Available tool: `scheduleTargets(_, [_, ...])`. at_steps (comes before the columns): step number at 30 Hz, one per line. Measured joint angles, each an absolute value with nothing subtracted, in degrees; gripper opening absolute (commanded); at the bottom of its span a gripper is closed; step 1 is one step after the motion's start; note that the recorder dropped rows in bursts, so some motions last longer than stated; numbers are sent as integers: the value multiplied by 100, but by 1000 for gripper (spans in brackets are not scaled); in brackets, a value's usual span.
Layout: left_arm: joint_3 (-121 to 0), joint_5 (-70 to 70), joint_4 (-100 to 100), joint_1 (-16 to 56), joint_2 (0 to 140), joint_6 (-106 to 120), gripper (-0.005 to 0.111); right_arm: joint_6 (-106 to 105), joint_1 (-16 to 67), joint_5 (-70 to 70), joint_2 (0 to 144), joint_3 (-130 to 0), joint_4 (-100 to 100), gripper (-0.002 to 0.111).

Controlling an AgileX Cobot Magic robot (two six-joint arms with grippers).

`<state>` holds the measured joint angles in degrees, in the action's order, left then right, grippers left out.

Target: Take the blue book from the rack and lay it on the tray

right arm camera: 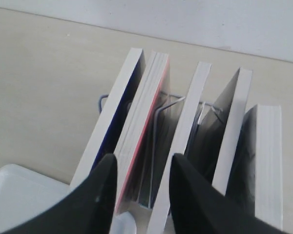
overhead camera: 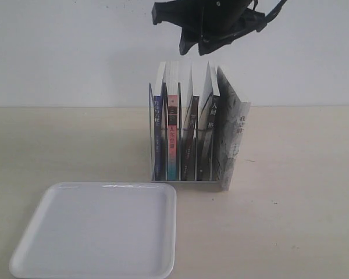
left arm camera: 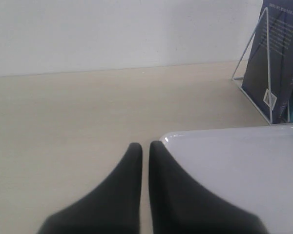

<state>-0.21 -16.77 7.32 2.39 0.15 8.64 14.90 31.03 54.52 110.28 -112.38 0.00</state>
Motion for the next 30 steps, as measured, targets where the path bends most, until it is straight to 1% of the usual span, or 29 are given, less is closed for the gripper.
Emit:
scheduleTargets(11, [-21,-1677,732,239,15,864,4,1563,3103,5360,11542,-11238,0,35])
scheduleTargets(30, [-21,-1677,732,239,15,864,4,1870,3116,5358,11638,-11238,-467,35])
